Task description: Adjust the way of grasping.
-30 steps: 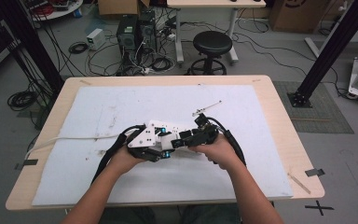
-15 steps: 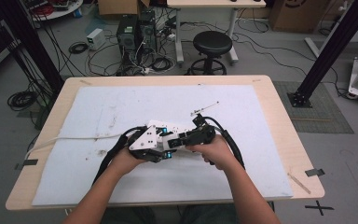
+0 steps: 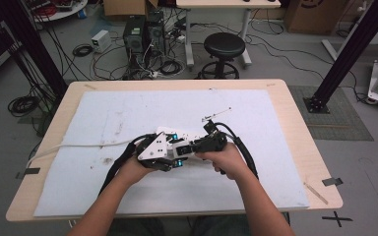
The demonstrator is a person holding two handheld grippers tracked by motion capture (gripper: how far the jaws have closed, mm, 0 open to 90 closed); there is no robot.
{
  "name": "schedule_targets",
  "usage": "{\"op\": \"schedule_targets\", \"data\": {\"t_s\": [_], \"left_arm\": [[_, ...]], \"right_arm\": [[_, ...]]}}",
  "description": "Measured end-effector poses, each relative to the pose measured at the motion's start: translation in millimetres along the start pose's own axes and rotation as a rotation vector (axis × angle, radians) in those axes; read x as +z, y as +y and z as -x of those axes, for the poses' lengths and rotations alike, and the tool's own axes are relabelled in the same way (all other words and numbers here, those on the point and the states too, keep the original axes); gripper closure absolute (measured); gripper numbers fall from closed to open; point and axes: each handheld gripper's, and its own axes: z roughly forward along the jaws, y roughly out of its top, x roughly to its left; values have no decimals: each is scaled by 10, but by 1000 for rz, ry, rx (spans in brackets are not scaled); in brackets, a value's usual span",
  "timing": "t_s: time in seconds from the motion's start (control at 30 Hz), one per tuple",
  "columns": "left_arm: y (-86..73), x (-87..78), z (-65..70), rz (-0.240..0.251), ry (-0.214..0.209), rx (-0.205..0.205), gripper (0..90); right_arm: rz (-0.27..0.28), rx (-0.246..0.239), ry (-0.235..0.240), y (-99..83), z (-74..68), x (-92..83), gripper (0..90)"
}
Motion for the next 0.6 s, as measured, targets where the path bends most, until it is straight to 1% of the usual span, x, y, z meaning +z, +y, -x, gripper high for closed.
{"op": "schedule_targets", "data": {"t_s": [0.1, 0.13, 0.17, 0.23, 0.3, 0.33, 0.37, 0.47, 0.5, 0.57, 0.6], "left_arm": [[2, 0, 1, -3, 0, 5, 425], [3, 3, 3, -5, 4, 11, 425], [3, 4, 5, -3, 5, 13, 425], [5, 6, 13, -4, 8, 14, 425], [13, 4, 20, -10, 9, 34, 425], [14, 8, 26, -10, 12, 35, 425], [14, 10, 28, -11, 11, 36, 424], [15, 21, 31, -18, 11, 45, 424], [13, 29, 36, -18, 14, 45, 420], [14, 34, 40, -23, 15, 44, 414], [7, 46, 38, -23, 15, 35, 373]], "right_arm": [[6, 6, 6, -2, 3, 4, 514], [11, 3, 16, -2, 12, 16, 518], [6, 25, 20, -5, 18, 12, 532], [8, 26, 24, -7, 24, 13, 539], [10, 44, 36, -13, 35, 6, 557], [9, 50, 39, -14, 35, 4, 562], [14, 45, 42, -15, 44, 6, 567], [8, 50, 43, -14, 46, 1, 575], [3, 62, 41, -12, 39, -7, 596], [7, 58, 43, -10, 39, -8, 605], [2, 54, 41, -8, 25, -13, 622]]}}
